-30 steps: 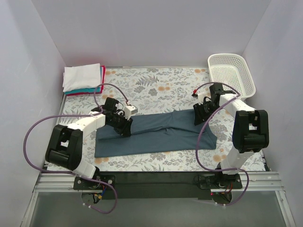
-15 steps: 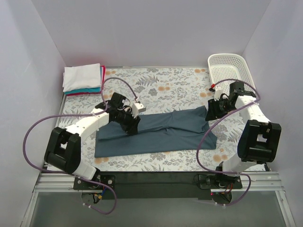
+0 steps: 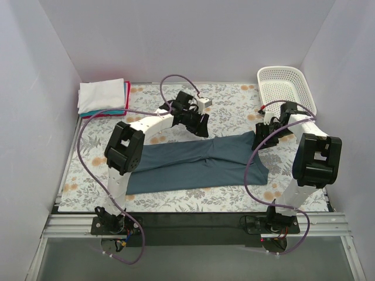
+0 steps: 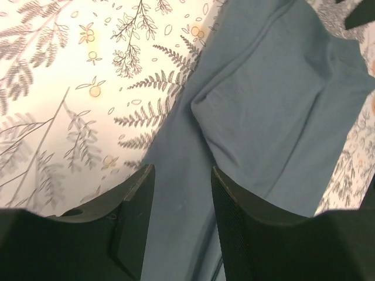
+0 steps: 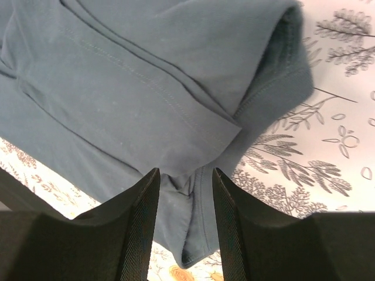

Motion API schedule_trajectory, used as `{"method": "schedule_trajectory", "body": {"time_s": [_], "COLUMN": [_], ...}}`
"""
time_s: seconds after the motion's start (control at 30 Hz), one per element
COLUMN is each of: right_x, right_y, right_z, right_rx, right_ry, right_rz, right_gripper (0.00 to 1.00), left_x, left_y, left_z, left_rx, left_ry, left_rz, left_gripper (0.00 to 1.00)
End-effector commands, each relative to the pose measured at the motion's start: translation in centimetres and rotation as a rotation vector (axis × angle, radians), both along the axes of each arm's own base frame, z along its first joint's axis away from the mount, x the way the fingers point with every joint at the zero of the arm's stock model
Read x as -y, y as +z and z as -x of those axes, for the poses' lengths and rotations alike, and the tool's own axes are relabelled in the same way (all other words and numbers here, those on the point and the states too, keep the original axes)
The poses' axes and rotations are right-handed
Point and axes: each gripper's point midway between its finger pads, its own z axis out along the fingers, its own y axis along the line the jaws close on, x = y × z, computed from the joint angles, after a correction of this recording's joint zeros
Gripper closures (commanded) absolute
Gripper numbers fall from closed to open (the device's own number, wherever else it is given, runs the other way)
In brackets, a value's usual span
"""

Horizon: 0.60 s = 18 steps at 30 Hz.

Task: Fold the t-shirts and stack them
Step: Fold the tshirt

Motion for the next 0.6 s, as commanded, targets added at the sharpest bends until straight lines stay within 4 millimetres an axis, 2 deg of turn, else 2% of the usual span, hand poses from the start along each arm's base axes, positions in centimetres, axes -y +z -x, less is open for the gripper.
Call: {"method": "schedule_trajectory", "body": {"time_s": [0.0, 0.03, 0.07, 0.17, 0.4, 0.57], "right_x": [0.7, 0.9, 0.9, 0.8, 0.5, 0.6], "right_y": [1.0, 0.8, 0.6, 0.2, -0.5, -1.1], "right_z": [-1.5, -1.3, -1.3, -1.2, -1.7, -1.7], "right_rx": [0.039, 0.028, 0.024, 0.009, -0.024, -0.041], "right_ry": [-0.041, -0.049, -0.050, -0.056, -0.066, -0.072], "right_rz": [0.009, 0.004, 0.000, -0.016, -0.062, -0.064], "right_gripper": [0.52, 0.52, 0.51, 0.52, 0.55, 0.55], "left_x": [2.7, 3.0, 3.7, 4.4, 6.3, 6.4], "left_y": [1.4, -0.1, 0.4, -0.6, -0.1, -0.2], "left_z": [-0.9, -1.0, -1.1, -1.0, -0.2, 0.1], "left_rx": [-0.022, -0.058, -0.062, -0.116, -0.106, -0.107], "left_ry": [0.064, 0.071, 0.061, 0.049, 0.009, 0.005], "left_rz": [0.032, 0.023, 0.044, 0.064, 0.092, 0.091], "left_gripper": [0.58, 0.58, 0.58, 0.58, 0.60, 0.60]}}
